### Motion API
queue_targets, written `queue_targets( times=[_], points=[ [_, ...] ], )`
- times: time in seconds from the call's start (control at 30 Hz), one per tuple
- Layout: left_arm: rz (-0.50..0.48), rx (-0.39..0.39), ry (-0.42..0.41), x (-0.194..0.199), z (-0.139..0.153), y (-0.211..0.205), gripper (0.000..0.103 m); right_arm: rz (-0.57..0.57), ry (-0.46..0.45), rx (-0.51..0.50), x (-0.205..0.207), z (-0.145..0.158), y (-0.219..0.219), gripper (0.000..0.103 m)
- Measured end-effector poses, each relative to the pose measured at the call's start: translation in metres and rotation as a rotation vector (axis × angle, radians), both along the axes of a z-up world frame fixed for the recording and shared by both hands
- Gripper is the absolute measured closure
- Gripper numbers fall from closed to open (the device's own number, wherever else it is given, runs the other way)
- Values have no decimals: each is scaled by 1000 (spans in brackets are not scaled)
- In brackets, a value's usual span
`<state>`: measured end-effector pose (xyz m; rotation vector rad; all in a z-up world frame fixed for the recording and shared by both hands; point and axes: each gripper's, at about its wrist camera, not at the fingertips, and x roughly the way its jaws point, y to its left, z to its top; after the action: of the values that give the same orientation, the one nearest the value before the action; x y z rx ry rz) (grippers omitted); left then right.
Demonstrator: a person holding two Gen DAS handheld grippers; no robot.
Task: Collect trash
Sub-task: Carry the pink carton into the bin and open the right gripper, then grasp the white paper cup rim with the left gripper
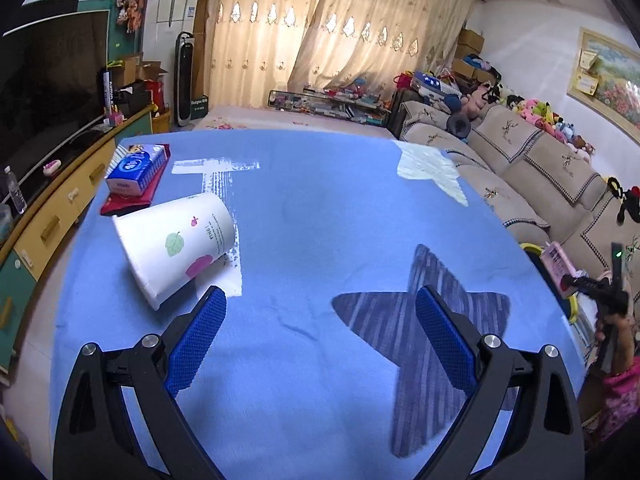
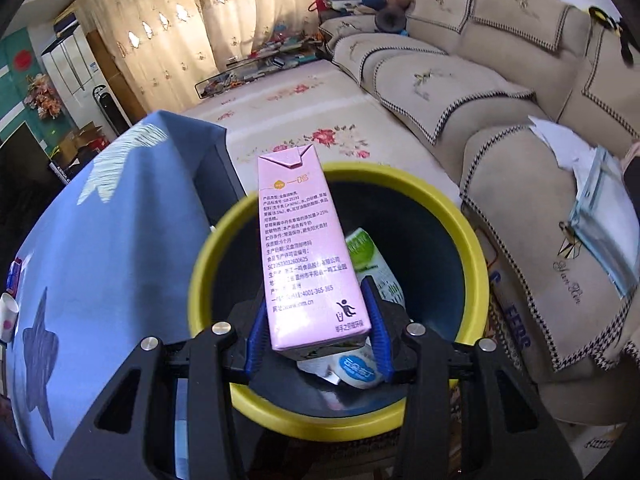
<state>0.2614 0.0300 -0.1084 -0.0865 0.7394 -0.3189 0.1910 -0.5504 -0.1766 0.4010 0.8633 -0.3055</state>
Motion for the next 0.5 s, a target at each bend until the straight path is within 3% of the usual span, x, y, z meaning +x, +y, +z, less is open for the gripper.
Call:
queue_targets(
  times=[0.2, 0.23, 0.3, 0.5],
  points=[
    [66, 32, -10, -25, 11, 9, 9, 16, 1, 14, 7, -11, -4, 59],
    [78, 27, -7, -28, 12, 14, 9, 10, 0, 11, 6, -11, -4, 46],
    [101, 32, -6, -30, 13, 21, 9, -5, -16, 12, 2, -9, -5, 34],
    [143, 51, 9, -13, 4, 43, 9, -7, -52, 1, -11, 1, -1, 34]
  ],
)
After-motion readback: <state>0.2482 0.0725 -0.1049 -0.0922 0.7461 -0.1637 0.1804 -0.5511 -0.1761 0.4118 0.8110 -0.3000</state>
